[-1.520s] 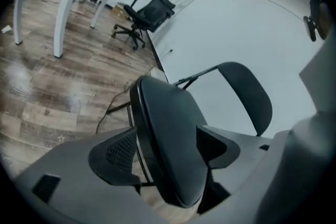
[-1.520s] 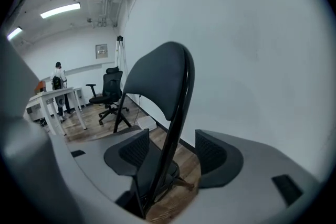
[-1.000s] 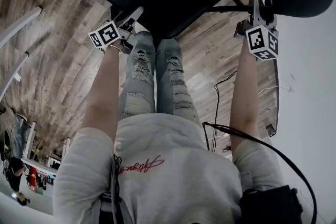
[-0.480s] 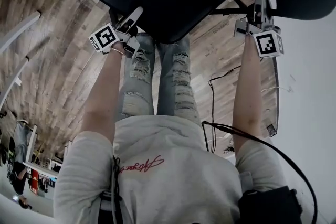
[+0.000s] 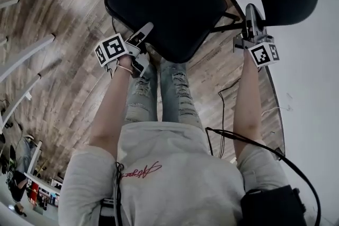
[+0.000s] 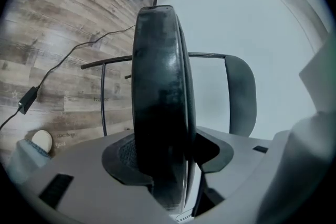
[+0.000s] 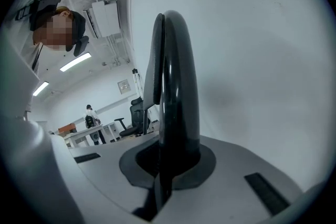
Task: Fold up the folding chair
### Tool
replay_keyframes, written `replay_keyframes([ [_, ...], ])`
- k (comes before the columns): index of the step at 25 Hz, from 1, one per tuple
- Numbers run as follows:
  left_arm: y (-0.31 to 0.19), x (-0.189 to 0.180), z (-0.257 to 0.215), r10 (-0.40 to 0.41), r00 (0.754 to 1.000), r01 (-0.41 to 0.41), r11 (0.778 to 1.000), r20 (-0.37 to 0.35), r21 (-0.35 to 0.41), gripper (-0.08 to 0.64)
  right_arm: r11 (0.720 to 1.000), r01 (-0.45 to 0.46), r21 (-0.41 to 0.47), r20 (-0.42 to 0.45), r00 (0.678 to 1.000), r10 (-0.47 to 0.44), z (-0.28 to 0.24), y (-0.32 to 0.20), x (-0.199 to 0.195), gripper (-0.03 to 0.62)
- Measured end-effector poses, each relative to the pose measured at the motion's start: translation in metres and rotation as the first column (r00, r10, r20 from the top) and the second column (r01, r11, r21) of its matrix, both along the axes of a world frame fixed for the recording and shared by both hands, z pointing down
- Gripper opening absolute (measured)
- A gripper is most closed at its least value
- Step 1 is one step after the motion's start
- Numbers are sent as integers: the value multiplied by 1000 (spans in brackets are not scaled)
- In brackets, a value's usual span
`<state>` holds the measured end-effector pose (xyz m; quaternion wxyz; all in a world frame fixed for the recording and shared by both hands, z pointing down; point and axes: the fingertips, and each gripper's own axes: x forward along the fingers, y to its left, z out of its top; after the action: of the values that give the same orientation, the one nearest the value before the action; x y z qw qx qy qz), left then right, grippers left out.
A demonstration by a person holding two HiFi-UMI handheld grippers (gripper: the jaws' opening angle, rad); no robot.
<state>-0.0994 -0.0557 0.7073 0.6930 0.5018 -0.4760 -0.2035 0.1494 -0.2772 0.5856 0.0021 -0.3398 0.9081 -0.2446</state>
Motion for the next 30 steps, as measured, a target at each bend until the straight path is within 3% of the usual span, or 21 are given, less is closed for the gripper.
replay_keyframes([
  [3,-45,7,-31,-13,1000,13,999,4,34,230,999,41,26,22,999,-42,-12,-23,1,15],
  [8,-112,30,-78,-19,998,27,989,-56,143,143,994,89,63,28,995,-90,-29,-49,6,15],
  [11,-128,39,-84,-55,998,60,990,-42,126,138,996,79,39,32,996,-81,-26,-62,15,15],
  [19,-161,47,-94,-61,998,61,994,-3,96,138,998,62,-10,41,997,-61,-22,-88,25,15],
  [24,-193,48,-107,-78,997,77,992,7,105,156,998,66,-19,93,994,-64,-27,-92,29,15],
  [30,-219,74,-116,25,995,-30,998,99,54,166,1000,-14,-11,26,1000,14,-31,-114,43,15],
])
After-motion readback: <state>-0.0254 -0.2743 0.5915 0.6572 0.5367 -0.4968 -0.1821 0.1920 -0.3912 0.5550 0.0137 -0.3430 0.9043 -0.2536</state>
